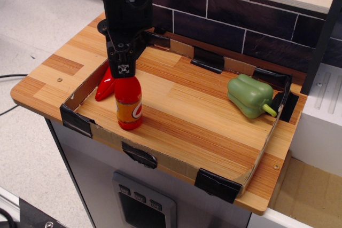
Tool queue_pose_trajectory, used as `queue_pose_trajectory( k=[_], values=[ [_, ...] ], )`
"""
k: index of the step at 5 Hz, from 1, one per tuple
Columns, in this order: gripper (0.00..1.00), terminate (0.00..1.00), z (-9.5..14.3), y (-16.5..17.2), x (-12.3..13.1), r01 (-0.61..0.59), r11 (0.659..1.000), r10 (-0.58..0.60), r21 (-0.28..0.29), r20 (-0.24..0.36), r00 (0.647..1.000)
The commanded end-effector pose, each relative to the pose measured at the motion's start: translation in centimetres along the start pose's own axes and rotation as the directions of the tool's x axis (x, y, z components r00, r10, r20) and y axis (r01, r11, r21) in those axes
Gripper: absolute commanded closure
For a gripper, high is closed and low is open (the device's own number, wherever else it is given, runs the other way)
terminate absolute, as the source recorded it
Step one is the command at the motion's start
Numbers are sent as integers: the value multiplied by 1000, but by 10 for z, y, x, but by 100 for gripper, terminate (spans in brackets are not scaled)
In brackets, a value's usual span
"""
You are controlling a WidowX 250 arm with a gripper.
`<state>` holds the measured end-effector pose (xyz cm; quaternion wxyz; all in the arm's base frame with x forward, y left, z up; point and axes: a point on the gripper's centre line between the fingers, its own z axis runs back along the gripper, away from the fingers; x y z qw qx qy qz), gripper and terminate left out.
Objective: Topple hot sauce bottle
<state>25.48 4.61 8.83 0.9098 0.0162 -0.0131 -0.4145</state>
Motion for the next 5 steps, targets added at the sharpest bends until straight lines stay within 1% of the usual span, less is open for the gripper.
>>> queue_pose_trajectory(
  k=[1, 2, 3, 4, 5],
  values=[
    [100, 0, 16, 3, 27, -47, 995, 54, 89, -80, 995],
    [100, 0, 16, -3, 38, -64, 989, 85, 135, -156, 984],
    [100, 0, 8, -7, 47, -103, 981, 136, 163, -209, 968],
    [100, 0, -5, -11, 58, -108, 975, 155, 193, -246, 957],
    [100, 0, -20, -15, 73, -101, 972, 162, 210, -298, 941]
  ],
)
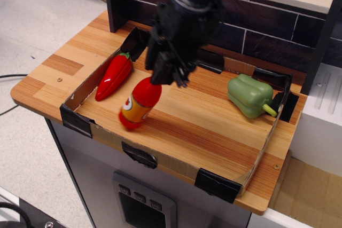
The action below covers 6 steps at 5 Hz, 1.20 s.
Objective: Topple hot sauce bottle
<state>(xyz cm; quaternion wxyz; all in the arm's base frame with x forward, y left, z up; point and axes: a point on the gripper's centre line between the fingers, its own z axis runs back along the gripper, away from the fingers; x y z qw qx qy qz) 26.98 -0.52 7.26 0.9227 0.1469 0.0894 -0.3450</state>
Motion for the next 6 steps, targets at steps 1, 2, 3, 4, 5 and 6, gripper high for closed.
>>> queue_pose_trajectory(
  k=[1, 2, 3, 4, 5, 6],
  values=[
    [100, 0, 2, -1, 42, -46, 999, 45, 13, 88, 995],
    [100, 0, 6, 0, 59, -81, 993, 102, -83, 296, 950],
    [100, 0, 3, 0, 72, -113, 986, 152, -122, 381, 912],
    [100, 0, -10, 3, 79, -122, 970, 205, -211, 434, 877],
    [100, 0, -23, 4, 81, -165, 955, 261, -246, 436, 861],
    [0, 0, -28, 5, 80, -172, 956, 260, -238, 415, 872]
  ],
)
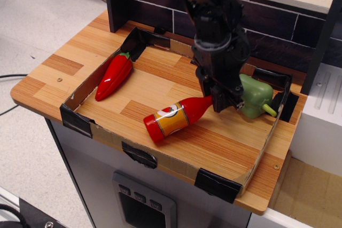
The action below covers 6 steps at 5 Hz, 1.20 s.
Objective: Topple hot sauce bottle
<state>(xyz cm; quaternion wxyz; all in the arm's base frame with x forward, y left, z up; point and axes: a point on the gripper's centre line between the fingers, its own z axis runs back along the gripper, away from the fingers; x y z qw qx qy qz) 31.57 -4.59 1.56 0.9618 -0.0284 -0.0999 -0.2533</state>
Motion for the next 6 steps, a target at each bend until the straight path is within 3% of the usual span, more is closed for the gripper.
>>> queue_pose_trajectory(
  k=[1, 2, 3, 4, 6],
  values=[
    [0, 0, 13, 17, 12, -37, 999, 37, 21, -3, 999],
    [0, 0, 32, 20, 14, -96, 994, 96, 50, -2, 995],
    [0, 0, 55, 22, 17, -126, 990, 124, 58, 41, 991],
    [0, 0, 77, 22, 21, -172, 978, 169, 116, 36, 985],
    [0, 0, 77, 22, 21, -172, 978, 169, 116, 36, 985]
  ],
)
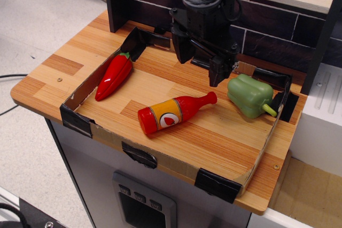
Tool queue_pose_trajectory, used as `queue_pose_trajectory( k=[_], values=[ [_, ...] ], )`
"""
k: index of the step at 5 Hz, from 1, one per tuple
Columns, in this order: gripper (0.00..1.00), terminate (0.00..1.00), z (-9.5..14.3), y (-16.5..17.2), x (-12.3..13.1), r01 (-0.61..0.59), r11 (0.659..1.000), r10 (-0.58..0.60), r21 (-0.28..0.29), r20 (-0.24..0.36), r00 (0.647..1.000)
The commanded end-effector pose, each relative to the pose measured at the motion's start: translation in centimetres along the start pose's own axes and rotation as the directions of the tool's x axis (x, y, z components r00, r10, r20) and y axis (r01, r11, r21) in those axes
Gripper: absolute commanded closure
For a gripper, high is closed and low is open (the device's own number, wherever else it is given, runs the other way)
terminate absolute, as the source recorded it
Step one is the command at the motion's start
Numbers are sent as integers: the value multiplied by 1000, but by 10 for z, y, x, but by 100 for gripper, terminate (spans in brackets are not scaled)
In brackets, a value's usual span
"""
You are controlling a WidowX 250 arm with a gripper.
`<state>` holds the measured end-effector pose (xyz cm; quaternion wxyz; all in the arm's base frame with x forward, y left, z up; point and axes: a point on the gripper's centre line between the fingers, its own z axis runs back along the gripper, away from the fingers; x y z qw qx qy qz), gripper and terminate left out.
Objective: Topple hot sauce bottle
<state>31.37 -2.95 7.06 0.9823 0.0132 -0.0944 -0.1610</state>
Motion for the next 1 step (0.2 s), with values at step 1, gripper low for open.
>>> queue_pose_trajectory(
  k=[1],
  values=[
    [0, 100, 21, 7, 20, 5, 1000, -6, 17, 58, 998]
  ],
)
